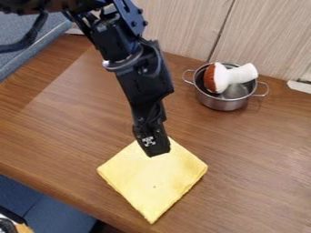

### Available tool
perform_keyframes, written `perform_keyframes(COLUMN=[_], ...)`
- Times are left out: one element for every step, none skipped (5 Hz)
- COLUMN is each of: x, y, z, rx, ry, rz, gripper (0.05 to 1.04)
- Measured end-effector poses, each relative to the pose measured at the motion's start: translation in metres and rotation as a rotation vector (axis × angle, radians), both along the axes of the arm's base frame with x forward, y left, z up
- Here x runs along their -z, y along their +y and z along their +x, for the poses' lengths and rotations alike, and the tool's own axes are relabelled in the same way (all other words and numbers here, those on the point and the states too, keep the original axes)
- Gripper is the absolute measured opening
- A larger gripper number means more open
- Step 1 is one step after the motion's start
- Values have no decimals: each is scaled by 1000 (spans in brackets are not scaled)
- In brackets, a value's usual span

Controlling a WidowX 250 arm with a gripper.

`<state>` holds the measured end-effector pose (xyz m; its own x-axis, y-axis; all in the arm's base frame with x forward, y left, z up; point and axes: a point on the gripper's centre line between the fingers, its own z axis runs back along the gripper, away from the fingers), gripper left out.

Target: Take the white thing out of the silver pot and put it to the left side of the yellow cloth

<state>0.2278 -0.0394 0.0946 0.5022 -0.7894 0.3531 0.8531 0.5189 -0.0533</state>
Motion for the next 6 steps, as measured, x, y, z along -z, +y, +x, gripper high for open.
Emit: perform_keyframes(x=[5,12,13,10,0,-14], y=[0,-1,-1,-10,-22,-29], z=[-1,15,40,79,117,142], rx=[6,66,124,195,262,299], ry=[22,47,29,-57,-146,-223], rz=[-3,-17,-8,9,24,16], gripper=[999,999,999,999,999,999])
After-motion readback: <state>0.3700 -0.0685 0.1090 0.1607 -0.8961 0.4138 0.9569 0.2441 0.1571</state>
